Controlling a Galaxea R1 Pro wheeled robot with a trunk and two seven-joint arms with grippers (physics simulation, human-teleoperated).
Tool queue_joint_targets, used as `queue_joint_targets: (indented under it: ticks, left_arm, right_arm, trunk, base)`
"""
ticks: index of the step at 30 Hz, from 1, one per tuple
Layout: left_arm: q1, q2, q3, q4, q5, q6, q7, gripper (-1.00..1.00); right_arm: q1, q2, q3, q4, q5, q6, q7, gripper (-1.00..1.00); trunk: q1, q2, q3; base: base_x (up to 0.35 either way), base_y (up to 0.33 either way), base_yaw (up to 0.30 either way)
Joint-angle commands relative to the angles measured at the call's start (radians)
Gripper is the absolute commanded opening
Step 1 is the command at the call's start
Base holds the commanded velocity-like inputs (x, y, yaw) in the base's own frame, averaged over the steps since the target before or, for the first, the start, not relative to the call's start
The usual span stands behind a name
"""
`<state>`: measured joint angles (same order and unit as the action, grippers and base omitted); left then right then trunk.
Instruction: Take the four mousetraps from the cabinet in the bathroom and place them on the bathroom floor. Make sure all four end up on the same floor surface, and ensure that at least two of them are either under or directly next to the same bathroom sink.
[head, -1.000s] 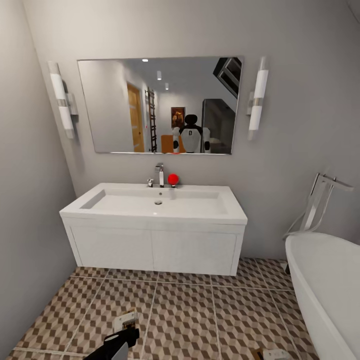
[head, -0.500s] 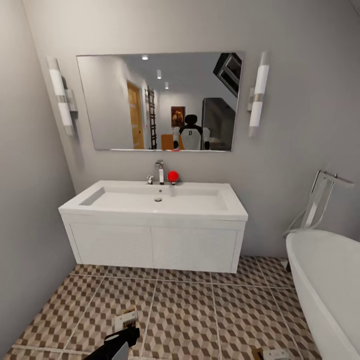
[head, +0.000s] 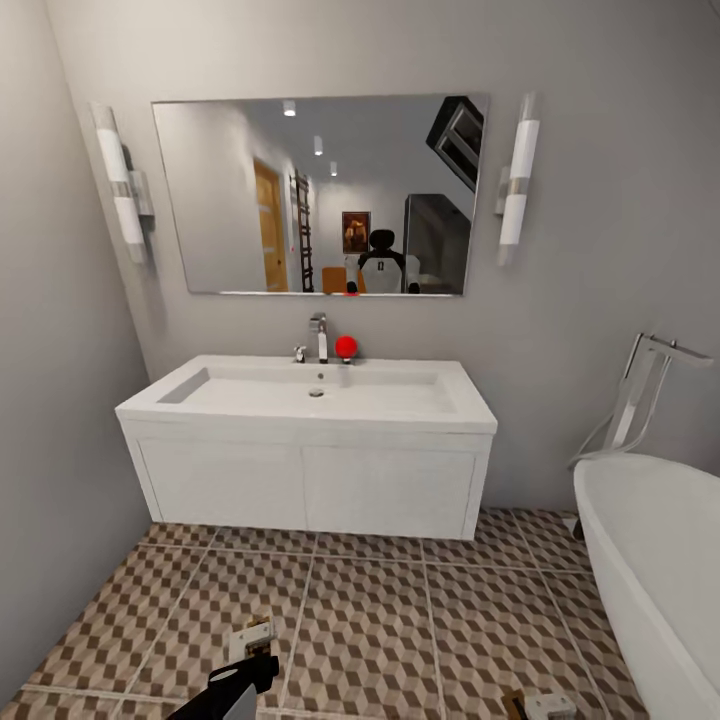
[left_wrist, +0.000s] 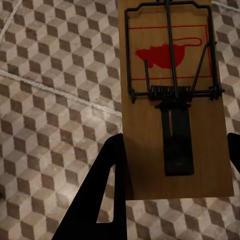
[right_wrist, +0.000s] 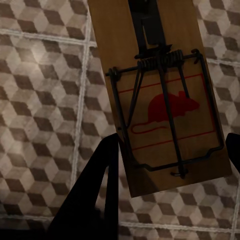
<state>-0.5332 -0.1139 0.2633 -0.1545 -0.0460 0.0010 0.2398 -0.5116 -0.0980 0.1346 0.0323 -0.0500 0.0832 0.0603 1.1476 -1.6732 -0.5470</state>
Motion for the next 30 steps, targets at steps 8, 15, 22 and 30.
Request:
queue_joint_targets:
  ticks: [8,15,22,30]
  left_arm:
    - [-0.001,0.002,0.006,0.0,-0.007,0.0,0.005,-1.0]
    - [-0.001,0.003,0.002,0.0,-0.008,0.0,0.006,-1.0]
    - [-0.001,0.005,-0.001,0.001,-0.008,0.0,0.006,-1.0]
    - [-0.001,0.006,0.005,0.003,-0.005,-0.057,0.006,-1.0]
  right_arm:
    - [-0.002,0.0,0.008,0.001,-0.007,0.0,0.01,-1.0]
    - [-0.002,0.0,0.008,0.001,-0.009,-0.01,0.004,-1.0]
    - [-0.003,0.0,0.008,0.001,-0.012,-0.078,-0.003,-1.0]
    - [-0.004,-0.001,0.008,0.0,-0.012,-0.077,0.002,-1.0]
  trunk:
    - [0.031,-0.057,-0.026]
    - [0.058,-0.106,-0.048]
    - [0.084,-0.155,-0.07]
    - [0.115,-0.211,-0.095]
  base:
    - [0.0,0.0,0.0]
    - [0.0,0.0,0.0]
    - [0.0,0.0,0.0]
    - [0.0,0.0,0.0]
